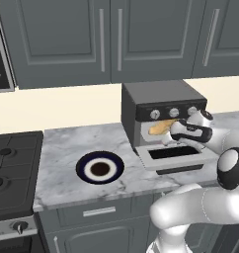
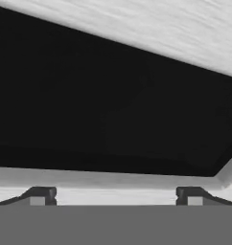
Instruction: Pull the toaster oven rack outwards. Pick up the baguette from the plate and place it on the toaster oven rack. Close the toaster oven door fully and set the temperature to the lowest setting.
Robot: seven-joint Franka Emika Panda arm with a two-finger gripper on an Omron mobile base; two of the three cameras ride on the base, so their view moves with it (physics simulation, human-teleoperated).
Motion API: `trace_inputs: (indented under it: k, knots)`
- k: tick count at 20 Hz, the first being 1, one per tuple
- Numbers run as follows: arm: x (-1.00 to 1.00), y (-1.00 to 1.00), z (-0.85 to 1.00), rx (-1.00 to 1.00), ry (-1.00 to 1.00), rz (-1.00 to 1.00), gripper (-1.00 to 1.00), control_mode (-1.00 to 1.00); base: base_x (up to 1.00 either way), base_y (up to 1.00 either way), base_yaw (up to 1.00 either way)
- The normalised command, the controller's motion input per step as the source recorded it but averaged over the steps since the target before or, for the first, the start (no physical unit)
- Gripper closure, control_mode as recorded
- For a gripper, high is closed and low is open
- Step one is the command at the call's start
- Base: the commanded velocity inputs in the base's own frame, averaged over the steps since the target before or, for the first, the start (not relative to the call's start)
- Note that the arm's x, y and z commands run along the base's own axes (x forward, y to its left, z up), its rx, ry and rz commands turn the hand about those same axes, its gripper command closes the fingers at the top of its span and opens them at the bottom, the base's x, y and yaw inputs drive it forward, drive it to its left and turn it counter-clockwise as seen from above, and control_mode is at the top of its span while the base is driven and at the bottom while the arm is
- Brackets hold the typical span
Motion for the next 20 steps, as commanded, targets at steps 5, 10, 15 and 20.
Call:
trace_inputs:
  k: [5,10,15,20]
  knots:
    - [0.00,-0.01,0.00,0.02,-0.37,0.00,-1.00,-1.00,0.00,0.00,0.00]
    - [0.03,-0.01,0.00,0.02,-0.36,0.00,-1.00,-1.00,0.00,0.00,0.00]
    - [0.16,0.00,0.00,0.03,-0.32,0.00,-1.00,-1.00,0.00,0.00,0.00]
    - [0.23,-0.02,0.00,0.04,-0.29,0.00,-1.00,-1.00,0.00,0.00,0.00]
